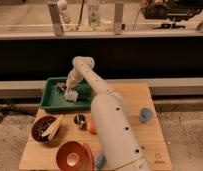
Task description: Wipe tray with towel
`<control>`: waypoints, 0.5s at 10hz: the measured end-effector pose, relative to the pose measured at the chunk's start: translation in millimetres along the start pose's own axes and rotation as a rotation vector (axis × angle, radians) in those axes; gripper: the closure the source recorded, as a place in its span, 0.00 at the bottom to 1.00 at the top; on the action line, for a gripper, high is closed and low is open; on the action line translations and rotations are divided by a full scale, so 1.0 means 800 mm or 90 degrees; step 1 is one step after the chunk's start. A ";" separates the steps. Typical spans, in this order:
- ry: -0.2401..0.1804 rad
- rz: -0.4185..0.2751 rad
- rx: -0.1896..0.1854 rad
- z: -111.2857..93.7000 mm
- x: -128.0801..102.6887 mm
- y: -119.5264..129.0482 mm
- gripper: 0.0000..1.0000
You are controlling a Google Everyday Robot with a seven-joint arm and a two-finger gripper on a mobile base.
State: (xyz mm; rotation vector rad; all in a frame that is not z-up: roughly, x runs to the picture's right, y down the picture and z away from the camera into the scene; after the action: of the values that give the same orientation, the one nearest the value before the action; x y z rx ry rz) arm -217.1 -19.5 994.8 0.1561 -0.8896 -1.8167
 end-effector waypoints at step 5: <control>-0.024 -0.033 -0.001 -0.013 -0.067 -0.041 1.00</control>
State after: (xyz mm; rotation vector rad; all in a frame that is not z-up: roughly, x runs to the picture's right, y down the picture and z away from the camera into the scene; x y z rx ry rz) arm -213.5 26.3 950.4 0.1455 -0.9169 -1.8735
